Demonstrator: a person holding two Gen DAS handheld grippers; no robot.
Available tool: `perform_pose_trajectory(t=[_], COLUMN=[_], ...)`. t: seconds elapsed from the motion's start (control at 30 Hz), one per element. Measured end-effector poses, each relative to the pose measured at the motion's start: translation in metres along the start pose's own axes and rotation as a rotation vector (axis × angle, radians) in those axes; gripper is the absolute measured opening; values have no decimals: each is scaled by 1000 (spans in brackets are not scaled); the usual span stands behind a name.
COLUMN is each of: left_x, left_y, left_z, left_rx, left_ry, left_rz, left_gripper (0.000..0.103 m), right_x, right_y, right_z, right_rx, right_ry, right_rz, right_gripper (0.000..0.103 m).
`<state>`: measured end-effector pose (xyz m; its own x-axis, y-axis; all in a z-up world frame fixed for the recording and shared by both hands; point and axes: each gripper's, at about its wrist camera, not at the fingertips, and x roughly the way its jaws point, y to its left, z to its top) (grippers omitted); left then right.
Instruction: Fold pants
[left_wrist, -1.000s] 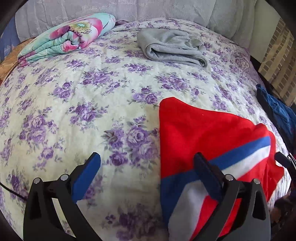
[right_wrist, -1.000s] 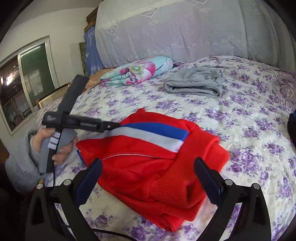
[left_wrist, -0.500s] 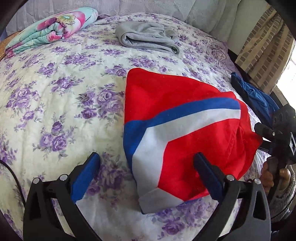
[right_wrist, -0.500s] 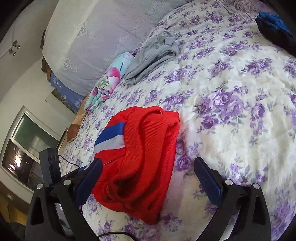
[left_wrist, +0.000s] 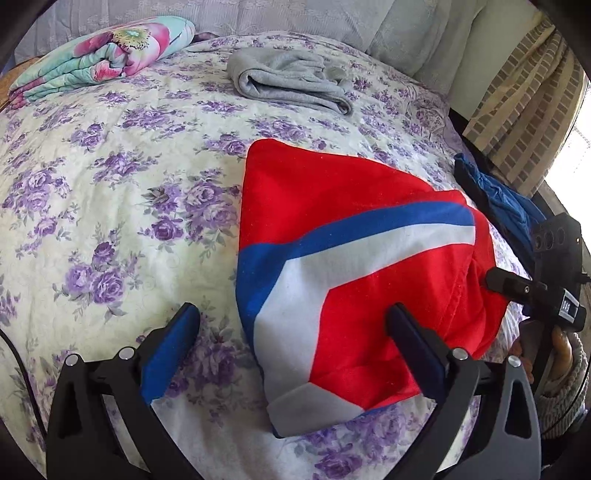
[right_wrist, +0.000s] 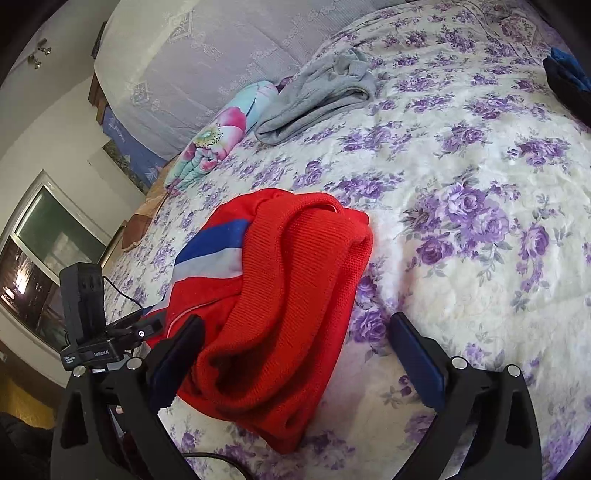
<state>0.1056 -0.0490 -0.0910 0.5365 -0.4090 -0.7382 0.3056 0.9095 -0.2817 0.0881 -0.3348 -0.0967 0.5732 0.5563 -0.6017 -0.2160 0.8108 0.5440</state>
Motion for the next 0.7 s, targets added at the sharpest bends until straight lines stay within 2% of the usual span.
perform_pose_trajectory(t=[0.13, 0.33, 0.5, 0.57, 0.63, 0.67, 0.7], left_x=[1, 8, 7, 3, -1, -2, -4], left_y=[2, -5, -10, -14, -20, -22, -23], left_z=[3, 10, 10, 9, 10, 10, 10], left_rx=[-30, -5, 17, 37, 57, 71, 74], left_ry=[18, 12, -7, -15, -24, -23, -24], left_rz=[-34, -67, -53, -62, -55, -72, -80], left_gripper=[99, 99, 96, 81, 72, 62, 59], right_x=[12, 21, 17, 16, 15, 14, 13], right_y=[4, 12, 9, 10, 10, 9, 7], right_z=[9, 10, 8, 8, 8, 8, 8], right_rx=[8, -31, -26, -34, -34, -31, -26], right_ry=[21, 23, -3, -8, -13, -18, -22], right_rz=[37, 37, 67, 75, 72, 76, 85], right_gripper=[100, 100, 99, 96, 82, 80, 74])
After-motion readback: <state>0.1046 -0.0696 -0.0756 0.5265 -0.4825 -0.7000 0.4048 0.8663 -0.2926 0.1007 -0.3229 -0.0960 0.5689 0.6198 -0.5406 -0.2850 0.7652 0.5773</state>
